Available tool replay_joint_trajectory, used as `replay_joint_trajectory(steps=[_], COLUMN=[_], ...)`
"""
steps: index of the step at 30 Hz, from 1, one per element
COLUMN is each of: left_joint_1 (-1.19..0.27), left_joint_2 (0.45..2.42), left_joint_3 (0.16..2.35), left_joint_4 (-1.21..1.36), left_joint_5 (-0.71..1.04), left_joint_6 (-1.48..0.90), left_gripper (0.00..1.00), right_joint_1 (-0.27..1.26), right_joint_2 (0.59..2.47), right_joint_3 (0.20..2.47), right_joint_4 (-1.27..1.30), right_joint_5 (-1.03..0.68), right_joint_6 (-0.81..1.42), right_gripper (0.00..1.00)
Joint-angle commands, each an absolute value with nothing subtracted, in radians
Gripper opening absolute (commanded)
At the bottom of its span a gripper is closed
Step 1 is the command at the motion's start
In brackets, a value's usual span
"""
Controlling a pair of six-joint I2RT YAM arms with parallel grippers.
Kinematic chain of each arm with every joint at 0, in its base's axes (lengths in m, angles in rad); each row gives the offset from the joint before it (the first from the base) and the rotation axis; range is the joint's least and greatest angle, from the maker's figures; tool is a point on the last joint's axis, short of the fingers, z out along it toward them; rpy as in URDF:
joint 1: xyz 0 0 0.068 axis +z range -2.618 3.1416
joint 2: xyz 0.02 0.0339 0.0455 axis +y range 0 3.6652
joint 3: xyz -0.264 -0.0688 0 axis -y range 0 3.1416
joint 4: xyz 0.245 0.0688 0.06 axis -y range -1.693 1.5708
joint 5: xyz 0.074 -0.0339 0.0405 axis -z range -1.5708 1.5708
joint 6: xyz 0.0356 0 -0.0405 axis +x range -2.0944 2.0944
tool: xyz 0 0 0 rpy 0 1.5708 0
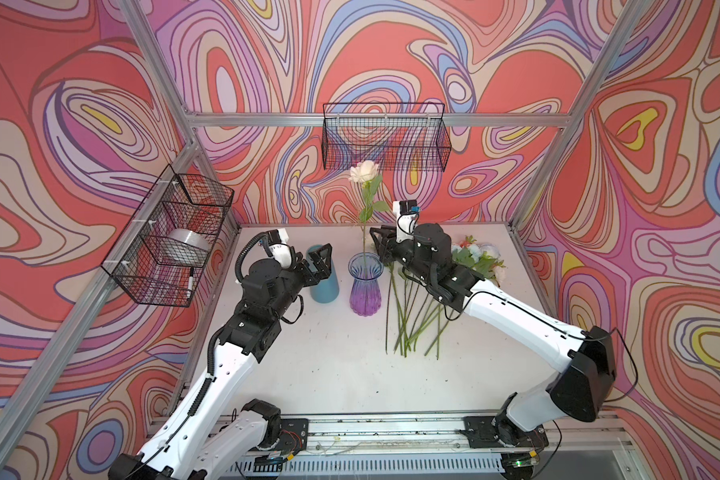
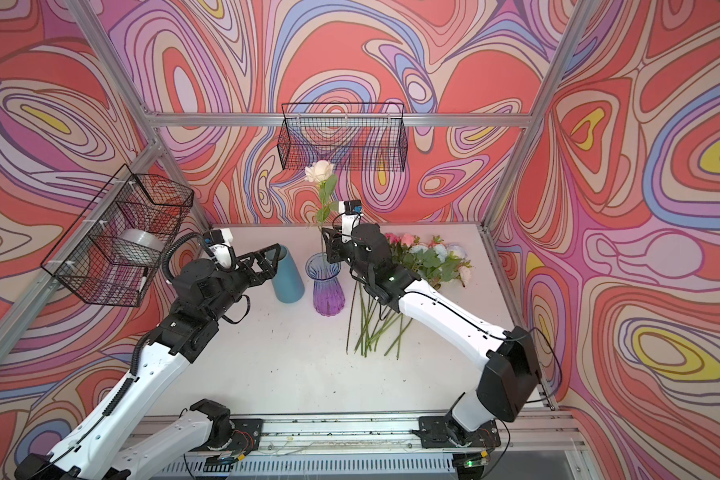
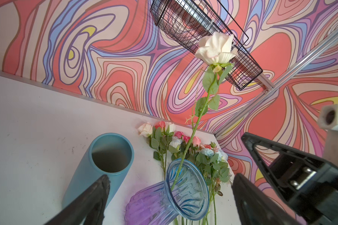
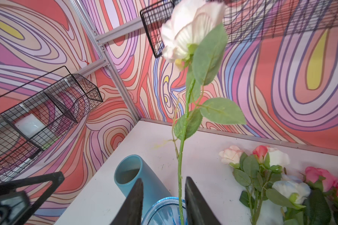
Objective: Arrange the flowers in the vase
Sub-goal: 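Open the right gripper and withdraw it toward the remaining roses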
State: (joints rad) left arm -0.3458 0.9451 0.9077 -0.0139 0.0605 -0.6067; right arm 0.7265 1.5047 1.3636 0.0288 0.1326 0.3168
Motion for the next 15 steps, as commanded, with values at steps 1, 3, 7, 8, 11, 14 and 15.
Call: replay_joint_trajectory(steps=[1,3,7,8,11,14,15], left_joint_1=[-0.340,-0.339,-0.344,-0.349,-0.390,-0.464,-0.497], left_joint_2=[0.954,0.964,0.999,1.014,1.071,1.125,1.143], left_joint_3=[0.946,0.951,0.977,0.986,1.025,1.057,1.067], left_joint_4=[-0.023,-0.017,-0.007,-0.001,-0.011,-0.013,-0.018], left_joint_5=[0.123,0.159,0.285,0.329,0.448,0.555,0.584], left_joint_6=[-0.620,-0.624,-0.654,-0.660,-0.661,-0.661,-0.655], left_gripper=[0.97,0.96,0.94,0.94,0.91,0.89,0.89], right_joint_1=[0.732,0.731,0.681,0.630,0.446,0.322,0.289], right_joint_2=[1.433,1.391,1.312,1.299,1.277,1.314,1.332], right_joint_3=[1.317,1.285,1.195,1.174,1.110,1.088,1.076], right_joint_4=[-0.012,-0.032,-0.082,-0.113,-0.188,-0.270,-0.287], right_joint_5=[0.178,0.213,0.333,0.301,0.159,0.110,0.098], right_joint_6=[0.325,0.320,0.378,0.429,0.566,0.580,0.586], right_gripper=[0.36,0.36,0.37,0.36,0.34,0.32,0.30])
